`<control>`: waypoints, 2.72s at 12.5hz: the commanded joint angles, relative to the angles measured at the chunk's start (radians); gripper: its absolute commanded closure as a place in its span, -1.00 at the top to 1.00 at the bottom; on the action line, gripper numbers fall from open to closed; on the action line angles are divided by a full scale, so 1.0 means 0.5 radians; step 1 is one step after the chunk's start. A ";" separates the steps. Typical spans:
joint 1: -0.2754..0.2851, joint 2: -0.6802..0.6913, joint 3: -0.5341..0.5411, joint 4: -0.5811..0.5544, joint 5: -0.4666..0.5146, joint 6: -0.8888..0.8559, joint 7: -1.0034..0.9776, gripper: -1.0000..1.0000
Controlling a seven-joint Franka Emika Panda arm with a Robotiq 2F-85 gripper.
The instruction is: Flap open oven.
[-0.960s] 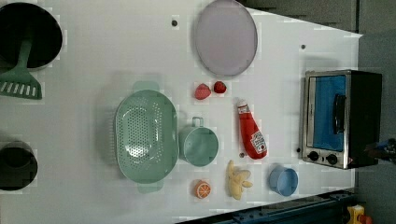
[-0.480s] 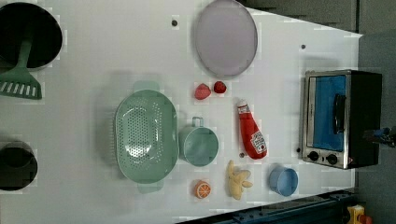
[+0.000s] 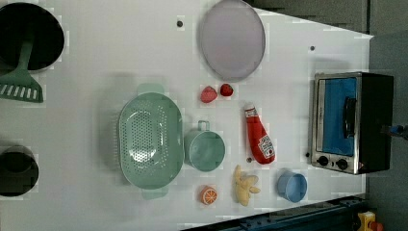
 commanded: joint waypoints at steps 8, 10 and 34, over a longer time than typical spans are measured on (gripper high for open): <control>-0.067 0.594 -0.205 -0.021 0.022 0.624 -0.681 -0.65; -0.067 0.699 -0.207 -0.022 0.034 0.660 -0.683 -0.65; 0.282 1.069 0.155 -0.083 -1.248 0.489 0.908 -0.65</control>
